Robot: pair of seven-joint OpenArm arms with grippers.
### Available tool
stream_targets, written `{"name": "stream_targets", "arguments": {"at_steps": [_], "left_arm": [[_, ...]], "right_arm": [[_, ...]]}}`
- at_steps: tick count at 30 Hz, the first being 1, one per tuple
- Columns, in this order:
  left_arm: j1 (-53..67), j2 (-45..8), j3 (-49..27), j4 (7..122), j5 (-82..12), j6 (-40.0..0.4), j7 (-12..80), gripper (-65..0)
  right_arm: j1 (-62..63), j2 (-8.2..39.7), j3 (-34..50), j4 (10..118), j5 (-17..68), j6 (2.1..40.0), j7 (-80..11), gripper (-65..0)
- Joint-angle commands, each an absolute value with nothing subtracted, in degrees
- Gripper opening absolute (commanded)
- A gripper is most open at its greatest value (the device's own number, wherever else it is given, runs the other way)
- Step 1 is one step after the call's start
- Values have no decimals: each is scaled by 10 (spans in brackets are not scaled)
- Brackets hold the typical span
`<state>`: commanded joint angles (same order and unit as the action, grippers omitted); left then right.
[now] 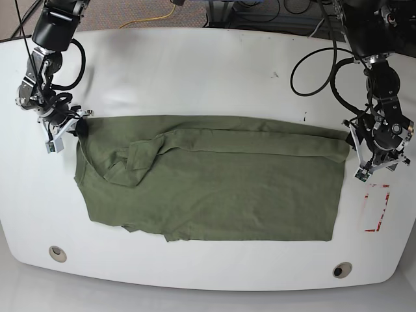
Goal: Layout the t-shirt on the table in an organized manner, then fold the t-shirt properly
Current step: 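Grasp the folded edge with the left gripper at the shirt's other end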
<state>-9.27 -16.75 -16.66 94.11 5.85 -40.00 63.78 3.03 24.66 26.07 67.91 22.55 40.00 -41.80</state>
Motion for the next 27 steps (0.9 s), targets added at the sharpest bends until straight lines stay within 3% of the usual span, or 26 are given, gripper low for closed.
{"name": "stream_targets", "arguments": {"at_steps": [27], "left_arm": [[-109,-156,-164,748,7,-400,562,-279]], "right_arm": [[29,239,261,680,227,400,-419,-637]]}}
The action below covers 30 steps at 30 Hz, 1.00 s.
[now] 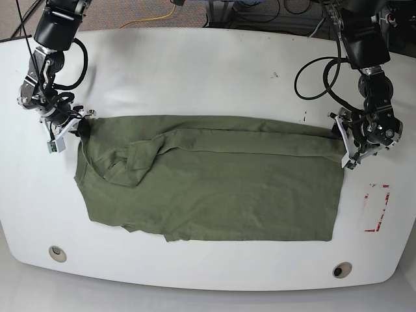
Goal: Layout the t-shirt on the table in an organized manner, then fold the t-shirt properly
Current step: 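Grasp the folded edge with the left gripper at the shirt's other end, then drag the folded edge away from the robot with both grippers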
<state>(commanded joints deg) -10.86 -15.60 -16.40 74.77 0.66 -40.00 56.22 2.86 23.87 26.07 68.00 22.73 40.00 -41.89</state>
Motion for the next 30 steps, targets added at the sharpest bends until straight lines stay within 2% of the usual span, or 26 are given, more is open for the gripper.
{"name": "stream_targets", "arguments": {"at_steps": [11,13,18,20,26,30], "left_arm": [[-109,-156,-163,691,3,-400,531,-285],[-109,-156,-163,691,3,-400,528,-329],[-109,-155,-163,690,7,-400,509,-622],[-108,-155,-157,690,7,-400,504,-647],[-89,-155,-152,694,5,-400,502,-646],[-58,-156,-153,742,3,-400,503,-646]], "right_arm": [[29,239,261,680,227,400,-419,-637],[29,239,261,680,227,400,-419,-637],[29,239,261,686,227,400,-419,-637],[29,239,261,691,227,400,-419,-637],[22,238,261,697,227,400,-421,-637],[-4,238,261,730,228,400,-422,-637]]}}
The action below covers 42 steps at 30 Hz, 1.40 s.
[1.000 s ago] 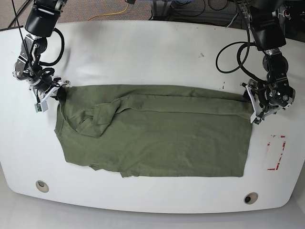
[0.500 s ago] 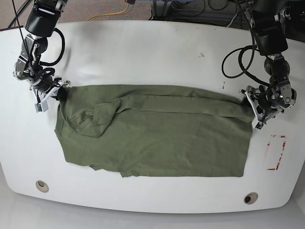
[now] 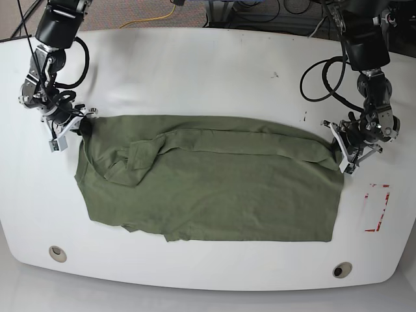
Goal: Layout the t-shirt on the table in an organized manner, then fold the t-shirt properly
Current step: 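Drag the folded edge away from the robot with both grippers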
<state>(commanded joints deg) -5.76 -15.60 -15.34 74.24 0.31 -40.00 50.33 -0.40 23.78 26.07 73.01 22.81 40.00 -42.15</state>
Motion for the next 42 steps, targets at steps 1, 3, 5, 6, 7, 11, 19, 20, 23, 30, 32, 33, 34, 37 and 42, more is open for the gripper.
{"name": "stream_targets", "arguments": {"at_steps": [1,3,5,6,7,11,19,20,23,30,32,33,34,37,42], "left_arm": [[-41,-156,-153,762,3,-400,503,-646],[-11,-157,-153,796,3,-400,503,-646],[14,-158,-153,825,3,-400,503,-646],[22,-158,-153,836,3,-400,503,-646],[37,-158,-153,851,3,-400,503,-646],[91,-158,-154,906,4,-400,512,-646],[198,-159,-156,1033,3,-400,563,-646],[210,-161,-156,1047,3,-400,565,-646],[240,-175,-156,1072,3,-400,565,-646],[291,-186,-173,1082,3,-400,565,-646],[295,-196,-173,1082,3,-400,565,-646],[298,-201,-174,1082,3,-400,565,-646],[301,-204,-175,1082,3,-400,565,-644],[302,-204,-186,1082,4,-400,565,-642],[302,-204,-199,1079,5,-400,592,-604]], "right_arm": [[-17,238,261,742,228,400,-423,-637],[-36,233,262,766,228,400,-436,-637],[-51,222,269,790,228,400,-449,-637],[-59,218,276,799,228,400,-455,-637],[-71,211,294,815,227,400,-465,-637],[-109,186,333,868,226,400,-496,-637],[-209,155,359,982,227,400,-530,-637],[-222,149,370,996,227,400,-536,-637],[-246,136,384,1024,227,400,-552,-637],[-288,126,404,1049,227,400,-560,-637],[-297,126,404,1049,227,400,-560,-637],[-298,126,404,1049,227,400,-560,-636],[-299,126,404,1049,227,400,-560,-634],[-301,126,404,1049,225,400,-560,-631],[-301,126,404,1049,223,400,-560,-582]]}}
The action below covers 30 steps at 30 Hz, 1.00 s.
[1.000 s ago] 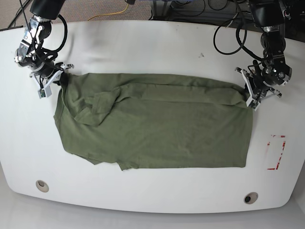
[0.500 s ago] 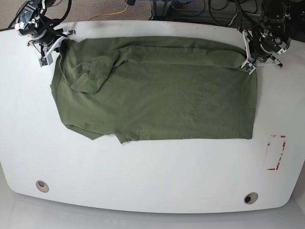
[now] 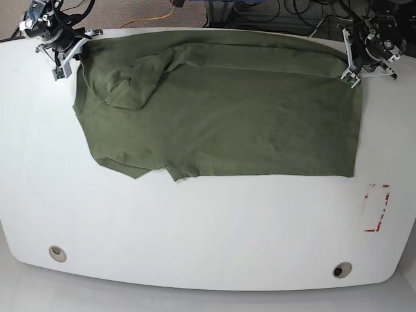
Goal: Layout the t-shirt on the table in an organized manner, then fold the t-shirt properly
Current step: 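Drag the folded edge away from the robot with both grippers, then release and move both grippers to the shirt's opposite edge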
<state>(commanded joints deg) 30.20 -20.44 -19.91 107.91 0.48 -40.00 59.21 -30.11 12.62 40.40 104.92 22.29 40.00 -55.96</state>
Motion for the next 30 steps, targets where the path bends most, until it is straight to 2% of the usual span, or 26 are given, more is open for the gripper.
{"name": "stream_targets", "arguments": {"at_steps": [5,8,19,24,30], "left_arm": [[301,-206,-207,1082,5,-400,602,-417],[300,-214,-216,1082,3,-400,603,-349],[277,-259,-250,1109,-3,-400,604,-286],[224,-294,-251,1109,-16,-400,619,-286],[117,-303,-249,1108,-16,-400,673,-286]], "right_arm": [[-301,126,404,1049,222,400,-560,-346],[-300,126,406,1062,222,400,-560,-266],[-288,139,453,1132,223,400,-560,-257],[-225,167,444,1131,223,400,-589,-257],[-129,192,425,1095,222,400,-599,-257]]}}
